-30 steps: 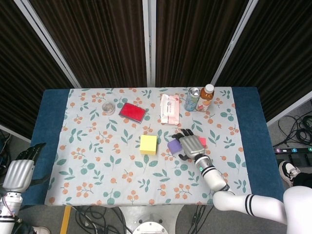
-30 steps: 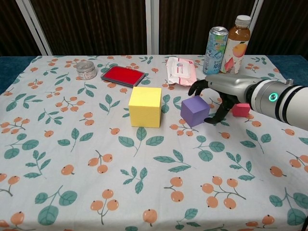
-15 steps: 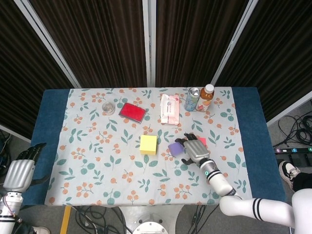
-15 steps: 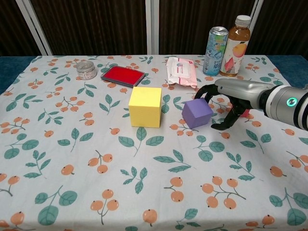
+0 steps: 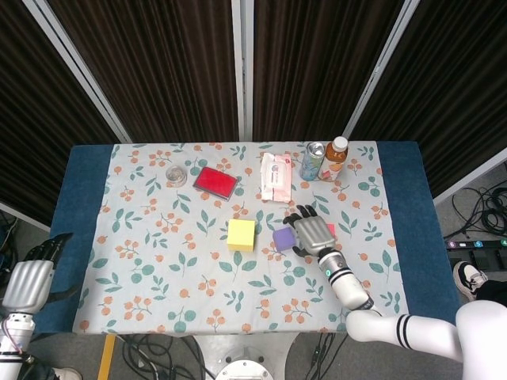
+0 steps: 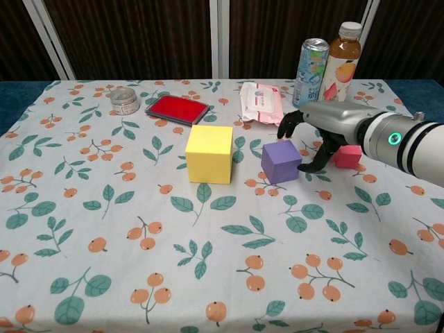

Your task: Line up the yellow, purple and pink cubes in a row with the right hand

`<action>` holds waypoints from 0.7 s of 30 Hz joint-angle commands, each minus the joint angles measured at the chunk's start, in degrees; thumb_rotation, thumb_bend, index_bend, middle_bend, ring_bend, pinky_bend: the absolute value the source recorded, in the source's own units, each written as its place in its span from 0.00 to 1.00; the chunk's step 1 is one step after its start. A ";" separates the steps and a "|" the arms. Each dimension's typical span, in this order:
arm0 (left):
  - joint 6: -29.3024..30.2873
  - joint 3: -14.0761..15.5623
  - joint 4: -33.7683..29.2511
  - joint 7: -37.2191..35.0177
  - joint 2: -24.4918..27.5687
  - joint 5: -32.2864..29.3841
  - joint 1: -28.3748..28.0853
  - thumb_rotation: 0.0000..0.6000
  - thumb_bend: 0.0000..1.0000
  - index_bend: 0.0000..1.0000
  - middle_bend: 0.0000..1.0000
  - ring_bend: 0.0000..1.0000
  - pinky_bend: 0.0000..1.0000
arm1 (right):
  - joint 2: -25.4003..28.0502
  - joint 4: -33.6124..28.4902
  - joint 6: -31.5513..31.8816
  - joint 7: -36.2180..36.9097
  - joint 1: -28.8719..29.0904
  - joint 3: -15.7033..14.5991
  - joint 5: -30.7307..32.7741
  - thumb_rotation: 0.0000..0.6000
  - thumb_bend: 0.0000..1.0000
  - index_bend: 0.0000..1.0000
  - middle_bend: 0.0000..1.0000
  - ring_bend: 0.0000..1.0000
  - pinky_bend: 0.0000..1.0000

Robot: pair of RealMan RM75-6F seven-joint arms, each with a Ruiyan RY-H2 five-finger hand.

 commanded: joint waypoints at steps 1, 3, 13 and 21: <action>-0.02 0.04 -0.01 -0.01 0.02 0.00 0.03 1.00 0.19 0.14 0.22 0.17 0.23 | -0.88 0.57 0.41 -1.02 0.48 -0.10 0.88 1.00 0.19 0.36 0.21 0.00 0.00; -0.01 0.05 -0.01 0.00 0.00 0.05 0.03 1.00 0.19 0.14 0.22 0.17 0.23 | -1.34 0.81 0.74 -1.58 0.65 -0.06 1.34 1.00 0.19 0.42 0.21 0.00 0.00; -0.14 -0.04 0.14 -0.12 -0.01 0.24 -0.16 1.00 0.19 0.14 0.22 0.17 0.23 | -2.14 -1.36 3.05 -1.63 0.93 2.62 4.58 1.00 0.19 0.47 0.20 0.00 0.00; 0.06 -0.02 0.03 -0.18 0.14 0.36 -0.07 1.00 0.19 0.14 0.22 0.17 0.23 | -4.63 -1.51 3.73 -3.16 2.83 5.19 10.50 1.00 0.19 0.47 0.20 0.00 0.00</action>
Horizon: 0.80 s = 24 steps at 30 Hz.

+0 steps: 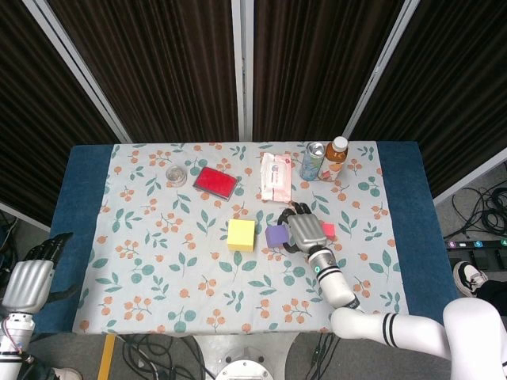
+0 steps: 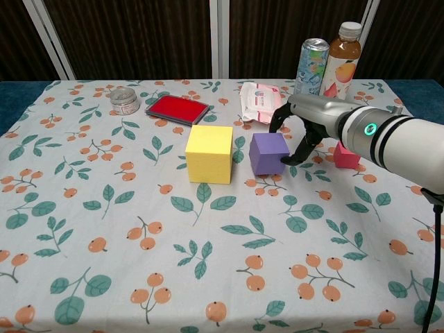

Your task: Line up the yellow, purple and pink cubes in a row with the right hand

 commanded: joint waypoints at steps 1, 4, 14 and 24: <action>-0.03 0.02 -0.04 -0.01 0.05 -0.01 0.00 1.00 0.19 0.14 0.22 0.17 0.23 | -1.48 0.17 0.48 -0.94 1.08 1.13 2.42 1.00 0.19 0.47 0.20 0.00 0.00; 0.00 0.07 0.07 -0.13 0.01 0.00 0.07 1.00 0.18 0.14 0.22 0.17 0.23 | -2.29 0.35 1.02 -1.88 1.74 1.40 3.89 1.00 0.19 0.47 0.20 0.00 0.00; 0.01 0.10 0.71 -0.71 -0.24 0.07 0.12 1.00 0.19 0.14 0.22 0.17 0.23 | -4.41 1.28 2.46 -3.46 2.78 1.66 6.71 1.00 0.19 0.47 0.19 0.00 0.00; 0.01 0.12 1.35 -1.34 -0.44 0.09 0.19 1.00 0.19 0.14 0.22 0.17 0.23 | -5.62 2.38 2.57 -3.91 3.51 2.09 7.59 1.00 0.19 0.47 0.18 0.00 0.00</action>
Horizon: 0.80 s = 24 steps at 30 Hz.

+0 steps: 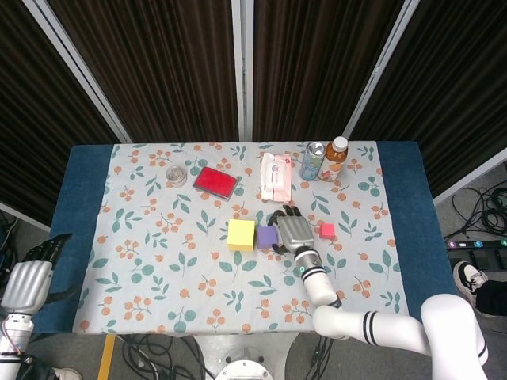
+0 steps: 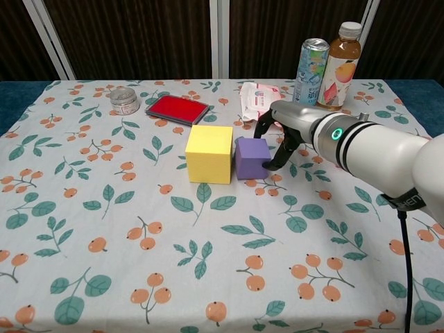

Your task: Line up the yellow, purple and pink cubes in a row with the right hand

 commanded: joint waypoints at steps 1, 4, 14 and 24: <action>0.01 -0.02 0.03 -0.10 -0.01 -0.03 0.02 1.00 0.19 0.14 0.22 0.17 0.23 | -0.11 0.05 0.04 -0.06 0.10 0.13 0.18 1.00 0.18 0.47 0.18 0.00 0.00; 0.03 -0.03 0.05 -0.12 0.03 -0.03 0.03 1.00 0.19 0.14 0.22 0.17 0.23 | -0.44 0.25 0.12 -0.03 0.29 0.32 0.11 1.00 0.18 0.46 0.18 0.00 0.00; 0.06 0.04 0.18 -0.20 0.02 -0.08 0.17 1.00 0.19 0.14 0.22 0.17 0.23 | -1.09 0.60 0.19 -0.52 0.74 0.27 0.11 1.00 0.18 0.42 0.17 0.00 0.00; -0.04 -0.02 0.38 -0.21 -0.18 -0.01 0.07 1.00 0.18 0.14 0.22 0.17 0.23 | -0.95 0.71 0.04 -0.90 0.79 0.13 0.34 1.00 0.17 0.31 0.15 0.00 0.00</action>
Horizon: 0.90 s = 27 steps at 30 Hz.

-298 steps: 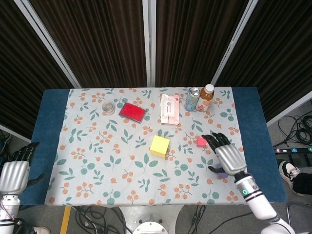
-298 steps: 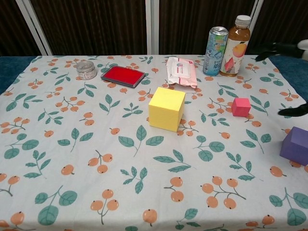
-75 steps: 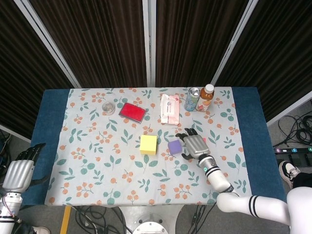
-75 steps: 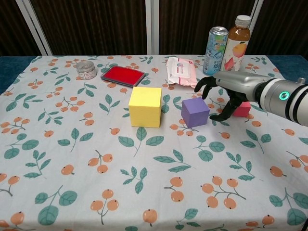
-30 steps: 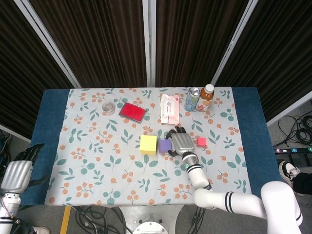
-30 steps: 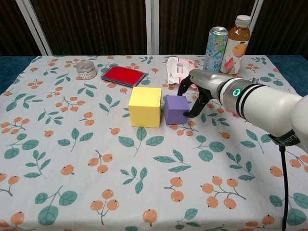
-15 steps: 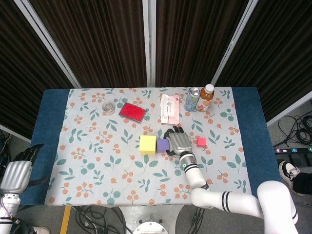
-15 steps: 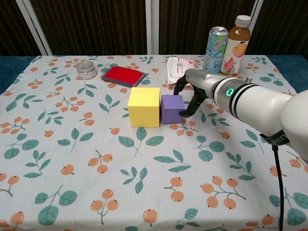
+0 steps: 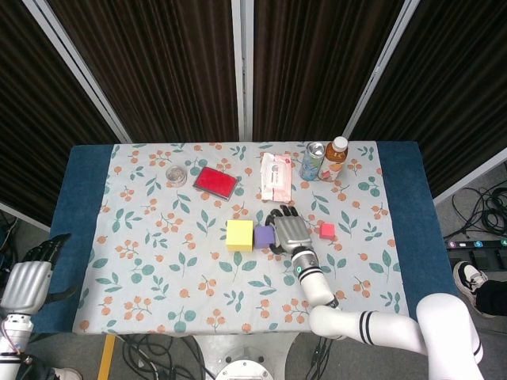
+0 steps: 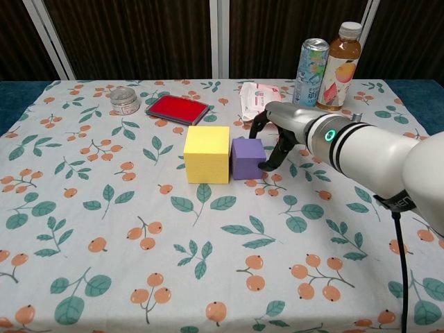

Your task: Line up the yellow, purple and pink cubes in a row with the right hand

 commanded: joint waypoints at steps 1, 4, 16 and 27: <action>-0.01 -0.04 0.04 0.00 -0.01 -0.03 -0.02 1.00 0.18 0.14 0.22 0.17 0.23 | 0.01 0.00 -0.08 0.14 0.02 0.12 -0.05 1.00 0.17 0.31 0.15 0.00 0.00; -0.01 -0.06 0.02 0.00 0.01 -0.05 -0.02 1.00 0.19 0.14 0.22 0.17 0.23 | -0.05 0.08 -0.27 0.19 0.10 0.15 -0.05 1.00 0.16 0.30 0.14 0.00 0.00; 0.22 -0.11 -0.21 -0.01 0.23 -0.05 0.10 1.00 0.19 0.14 0.22 0.17 0.23 | 6.08 -7.02 1.95 1.42 -2.54 -1.15 -3.87 1.00 0.16 0.19 0.11 0.00 0.00; 0.80 -0.07 -1.06 0.44 0.45 0.55 0.18 1.00 0.19 0.14 0.22 0.17 0.23 | 18.76 -12.50 6.00 4.46 -10.48 -7.55 -11.68 1.00 0.18 0.30 0.11 0.00 0.00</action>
